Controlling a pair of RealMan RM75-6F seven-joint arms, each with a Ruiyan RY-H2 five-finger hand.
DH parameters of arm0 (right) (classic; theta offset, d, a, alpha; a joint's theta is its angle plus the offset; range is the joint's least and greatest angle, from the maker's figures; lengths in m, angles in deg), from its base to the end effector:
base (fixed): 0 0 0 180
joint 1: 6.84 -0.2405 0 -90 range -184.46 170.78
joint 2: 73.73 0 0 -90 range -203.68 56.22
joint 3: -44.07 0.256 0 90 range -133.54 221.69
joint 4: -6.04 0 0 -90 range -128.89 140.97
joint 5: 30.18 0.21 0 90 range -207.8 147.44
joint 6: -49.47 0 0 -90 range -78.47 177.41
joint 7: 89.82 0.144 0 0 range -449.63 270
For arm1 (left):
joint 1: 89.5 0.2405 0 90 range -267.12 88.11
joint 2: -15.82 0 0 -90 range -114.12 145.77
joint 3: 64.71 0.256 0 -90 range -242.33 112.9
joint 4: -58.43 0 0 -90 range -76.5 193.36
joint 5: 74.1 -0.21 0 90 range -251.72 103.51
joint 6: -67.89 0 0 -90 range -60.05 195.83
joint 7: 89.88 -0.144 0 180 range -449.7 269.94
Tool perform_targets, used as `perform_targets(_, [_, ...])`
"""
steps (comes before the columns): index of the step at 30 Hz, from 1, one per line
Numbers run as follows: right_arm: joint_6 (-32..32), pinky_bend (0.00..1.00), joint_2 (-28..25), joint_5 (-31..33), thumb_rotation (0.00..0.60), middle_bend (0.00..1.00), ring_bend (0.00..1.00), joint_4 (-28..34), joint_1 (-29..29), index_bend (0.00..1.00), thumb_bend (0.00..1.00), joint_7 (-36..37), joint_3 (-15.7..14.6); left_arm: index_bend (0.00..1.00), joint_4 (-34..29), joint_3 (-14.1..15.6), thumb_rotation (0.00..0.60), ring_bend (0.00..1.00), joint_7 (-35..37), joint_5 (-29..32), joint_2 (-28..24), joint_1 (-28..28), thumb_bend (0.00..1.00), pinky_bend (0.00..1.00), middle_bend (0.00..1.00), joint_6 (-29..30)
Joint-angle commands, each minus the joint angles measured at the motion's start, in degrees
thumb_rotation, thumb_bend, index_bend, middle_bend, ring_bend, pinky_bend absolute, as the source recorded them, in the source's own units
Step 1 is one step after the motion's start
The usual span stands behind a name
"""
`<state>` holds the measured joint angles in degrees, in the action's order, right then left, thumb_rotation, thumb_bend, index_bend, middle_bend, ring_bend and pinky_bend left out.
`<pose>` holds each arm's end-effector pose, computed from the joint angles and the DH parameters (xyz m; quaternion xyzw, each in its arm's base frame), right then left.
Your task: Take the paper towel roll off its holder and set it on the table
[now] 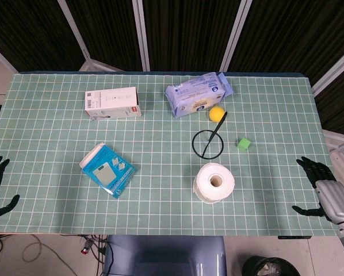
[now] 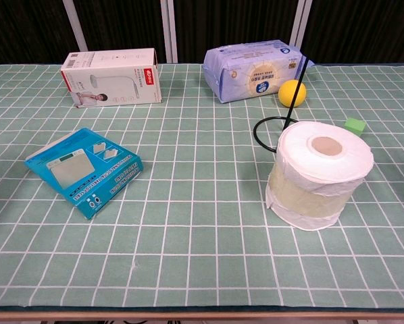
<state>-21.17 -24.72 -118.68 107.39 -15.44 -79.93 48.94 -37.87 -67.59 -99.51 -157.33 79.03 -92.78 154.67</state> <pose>-0.2886 -0.2023 0.1956 0.6433 -0.4399 0.3612 0.5121 -0.3081 0.1715 0.1642 -0.5921 -0.3644 -0.3454 0.6303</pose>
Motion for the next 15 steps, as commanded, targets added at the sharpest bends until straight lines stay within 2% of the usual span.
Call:
perform_targets(1, [-9.23,0.0,9.35,1.0,0.6,0.0,0.0,-4.37,4.31,0.0,0.0,-19.56,-0.24,0.09,0.02,0.03,0.6,0.0,0.07,-0.1,-0.02,-0.04,0.24,0.0,0.0,-0.04])
perform_targets(4, [-11.06,0.0,12.87,0.87,0.6,0.0,0.0,-7.78,4.21,0.0,0.0,-22.31,0.2,0.09,0.08,-0.07,0.6,0.0,0.17,-0.19,0.01,0.05,0.24,0.0,0.0,0.3])
perform_targets(9, [-13.86,0.0,18.18,0.87,0.6,0.0,0.0,-11.98,4.11,0.0,0.0,-22.13,1.06,0.09,0.35,-0.05,0.6,0.0,0.03,-0.32,0.2,-0.1,0.24,0.0,0.0,0.08])
perform_targets(15, [-15.15,0.0,20.96,1.2,0.6,0.0,0.0,-14.21,3.93,0.0,0.0,-22.51,1.41,0.09,0.65,-0.1,0.6,0.0,-0.06,-0.37,0.38,-0.31,0.24,0.0,0.0,-0.16])
